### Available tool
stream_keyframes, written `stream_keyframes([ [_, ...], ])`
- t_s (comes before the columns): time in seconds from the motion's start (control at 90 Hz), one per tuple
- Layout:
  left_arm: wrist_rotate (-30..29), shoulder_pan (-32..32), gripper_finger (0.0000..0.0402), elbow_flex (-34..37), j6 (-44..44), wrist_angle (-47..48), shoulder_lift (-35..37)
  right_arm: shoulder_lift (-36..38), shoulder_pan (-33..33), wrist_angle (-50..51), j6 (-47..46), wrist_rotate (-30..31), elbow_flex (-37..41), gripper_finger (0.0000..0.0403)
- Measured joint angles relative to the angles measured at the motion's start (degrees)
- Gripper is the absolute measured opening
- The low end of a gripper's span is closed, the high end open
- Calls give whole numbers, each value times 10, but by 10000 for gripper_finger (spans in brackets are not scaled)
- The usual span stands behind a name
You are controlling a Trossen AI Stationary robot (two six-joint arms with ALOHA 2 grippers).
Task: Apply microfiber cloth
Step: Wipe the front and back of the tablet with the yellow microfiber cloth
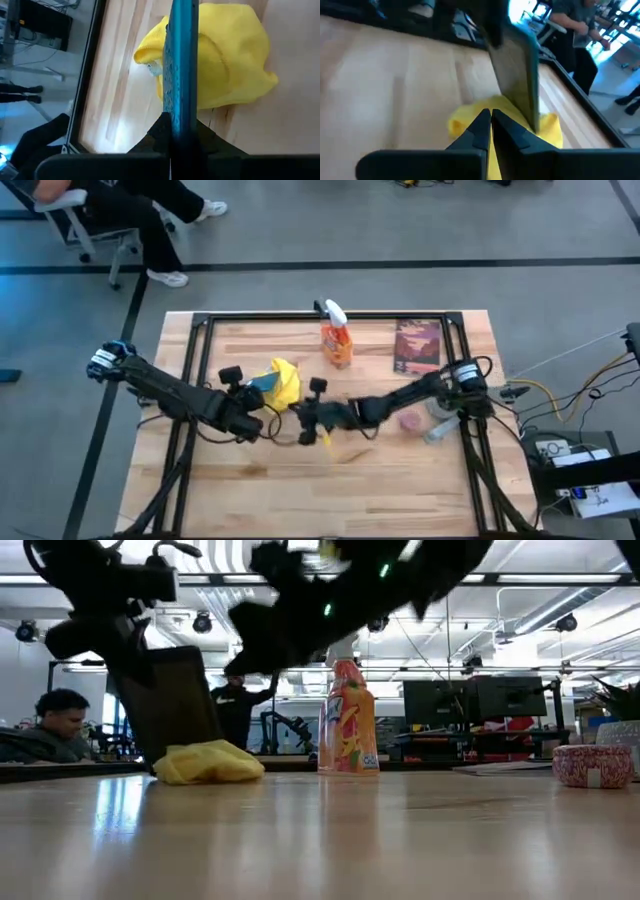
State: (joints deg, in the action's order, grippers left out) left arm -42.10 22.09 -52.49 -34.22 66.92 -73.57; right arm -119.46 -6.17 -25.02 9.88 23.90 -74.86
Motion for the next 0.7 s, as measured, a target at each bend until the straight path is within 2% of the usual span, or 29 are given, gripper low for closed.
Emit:
stream_keyframes([
  [0.222, -17, -7, 8, 0, -15, 26, 70, -97, 54, 2, -13, -65, -97, 0],
  [0.411, -22, -19, 8, 0, -15, 32, 126, -169, 74, 10, -28, -64, -174, 0],
  [0.7, -53, -46, 8, -1, -15, 34, 185, -211, 102, 18, -72, -62, -225, 0],
])
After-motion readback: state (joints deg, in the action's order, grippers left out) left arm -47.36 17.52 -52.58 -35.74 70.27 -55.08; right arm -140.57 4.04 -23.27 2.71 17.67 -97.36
